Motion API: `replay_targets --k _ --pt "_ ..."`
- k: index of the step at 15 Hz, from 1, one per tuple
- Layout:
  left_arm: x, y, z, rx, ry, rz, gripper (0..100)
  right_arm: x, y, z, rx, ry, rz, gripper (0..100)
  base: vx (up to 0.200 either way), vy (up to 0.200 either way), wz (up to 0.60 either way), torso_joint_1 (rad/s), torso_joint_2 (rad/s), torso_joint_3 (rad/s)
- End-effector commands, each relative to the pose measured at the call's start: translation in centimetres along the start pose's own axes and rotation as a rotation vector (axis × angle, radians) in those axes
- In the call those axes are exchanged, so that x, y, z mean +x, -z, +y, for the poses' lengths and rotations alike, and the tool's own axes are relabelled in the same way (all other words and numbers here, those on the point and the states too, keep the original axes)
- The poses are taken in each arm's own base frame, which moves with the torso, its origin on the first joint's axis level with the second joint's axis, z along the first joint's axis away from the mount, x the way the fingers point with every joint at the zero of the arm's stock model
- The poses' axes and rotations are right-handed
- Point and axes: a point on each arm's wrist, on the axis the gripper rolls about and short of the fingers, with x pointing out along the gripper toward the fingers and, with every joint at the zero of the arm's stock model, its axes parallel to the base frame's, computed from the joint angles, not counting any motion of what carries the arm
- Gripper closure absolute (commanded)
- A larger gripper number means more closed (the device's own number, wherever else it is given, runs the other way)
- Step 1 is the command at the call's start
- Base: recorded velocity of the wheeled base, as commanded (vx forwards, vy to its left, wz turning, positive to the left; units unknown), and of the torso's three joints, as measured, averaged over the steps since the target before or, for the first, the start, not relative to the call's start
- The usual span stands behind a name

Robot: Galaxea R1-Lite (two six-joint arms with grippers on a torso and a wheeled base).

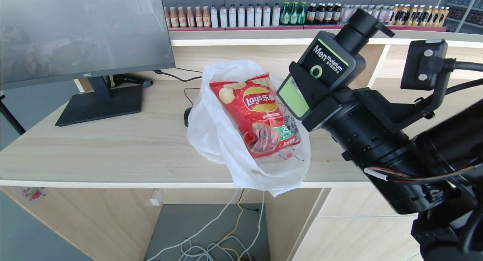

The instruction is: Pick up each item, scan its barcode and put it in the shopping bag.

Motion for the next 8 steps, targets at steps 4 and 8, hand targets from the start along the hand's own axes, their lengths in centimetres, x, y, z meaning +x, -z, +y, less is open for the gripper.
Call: replay_targets --k 4,8 --pt "0.0 0.0 0.0 0.000 0.001 0.000 0 1.8 1.3 2.4 0.192 0.012 0.151 100 0.000 0.000 0.00 0.000 0.00 0.000" --pt "0.0 0.0 0.0 0.000 0.000 0.000 0 4.3 4.3 2.9 0.256 0.026 0.196 100 0.000 0.000 0.00 0.000 0.00 0.000"
